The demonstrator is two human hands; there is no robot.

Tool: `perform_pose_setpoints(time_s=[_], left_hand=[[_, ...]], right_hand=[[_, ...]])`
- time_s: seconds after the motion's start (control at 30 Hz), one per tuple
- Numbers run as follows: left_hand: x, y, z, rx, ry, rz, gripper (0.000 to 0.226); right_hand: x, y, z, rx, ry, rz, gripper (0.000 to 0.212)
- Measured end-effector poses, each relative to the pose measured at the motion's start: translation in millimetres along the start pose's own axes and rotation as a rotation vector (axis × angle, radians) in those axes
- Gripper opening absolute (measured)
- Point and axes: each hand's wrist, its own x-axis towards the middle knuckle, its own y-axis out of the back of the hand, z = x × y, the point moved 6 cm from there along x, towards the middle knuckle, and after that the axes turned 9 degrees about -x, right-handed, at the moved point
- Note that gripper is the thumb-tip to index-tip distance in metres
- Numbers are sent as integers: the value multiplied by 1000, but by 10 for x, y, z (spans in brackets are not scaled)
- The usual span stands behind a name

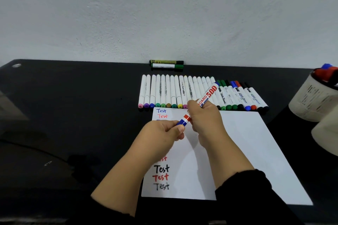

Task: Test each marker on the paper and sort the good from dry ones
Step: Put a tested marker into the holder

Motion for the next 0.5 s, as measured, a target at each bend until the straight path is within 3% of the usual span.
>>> perform_pose_setpoints(time_s=[0.13,0.27,0.4,0.5], left_hand=[[-21,-34,71,183,-54,43,36],[18,-18,1,-50,-10,-14,20],[-26,-15,-36,-265,31,-117,20],[-52,-20,-35,-266,52,-112,20]], right_hand=[[2,19,-8,-4,-23,54,26],[-25,15,-15,-16,-28,14,25],[-36,5,-40,12,-21,-60,23],[-41,2,-43,12,-20,-60,19]])
